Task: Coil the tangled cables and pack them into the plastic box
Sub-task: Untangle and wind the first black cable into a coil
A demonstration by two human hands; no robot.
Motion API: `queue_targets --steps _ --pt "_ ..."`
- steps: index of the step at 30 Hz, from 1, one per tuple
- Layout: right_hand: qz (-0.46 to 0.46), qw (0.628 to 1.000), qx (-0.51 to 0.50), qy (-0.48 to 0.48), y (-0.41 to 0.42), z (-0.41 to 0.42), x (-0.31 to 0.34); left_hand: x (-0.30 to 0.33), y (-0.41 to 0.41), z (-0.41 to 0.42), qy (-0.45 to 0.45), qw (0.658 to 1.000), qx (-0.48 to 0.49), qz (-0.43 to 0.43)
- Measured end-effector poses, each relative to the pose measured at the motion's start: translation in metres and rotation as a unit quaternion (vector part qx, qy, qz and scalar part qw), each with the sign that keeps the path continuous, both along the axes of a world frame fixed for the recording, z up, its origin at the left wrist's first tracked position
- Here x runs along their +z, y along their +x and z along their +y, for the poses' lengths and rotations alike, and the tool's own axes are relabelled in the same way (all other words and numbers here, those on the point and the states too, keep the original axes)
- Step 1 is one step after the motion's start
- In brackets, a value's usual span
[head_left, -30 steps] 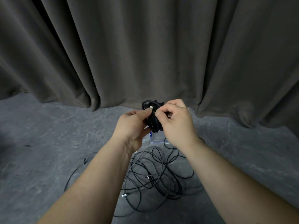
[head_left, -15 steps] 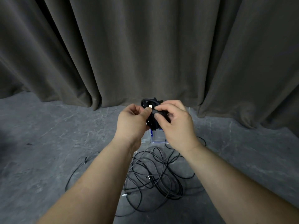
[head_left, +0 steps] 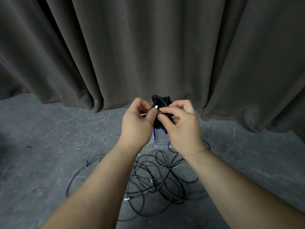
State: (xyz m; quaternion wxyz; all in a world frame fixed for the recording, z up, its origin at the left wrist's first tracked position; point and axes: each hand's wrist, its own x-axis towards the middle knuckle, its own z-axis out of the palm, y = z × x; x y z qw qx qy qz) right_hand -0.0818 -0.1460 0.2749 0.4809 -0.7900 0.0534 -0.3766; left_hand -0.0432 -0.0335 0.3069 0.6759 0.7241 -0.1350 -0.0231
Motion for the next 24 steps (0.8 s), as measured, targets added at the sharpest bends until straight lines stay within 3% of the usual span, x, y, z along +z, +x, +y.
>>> queue_targets --steps 16,24 --pt "-0.005 0.999 -0.040 0.037 0.001 0.002 0.001 -0.010 0.000 -0.003 -0.033 0.999 0.010 -0.029" --pt "0.056 0.996 0.037 0.062 -0.002 -0.002 0.013 -0.011 0.003 -0.003 -0.039 0.999 -0.009 -0.036"
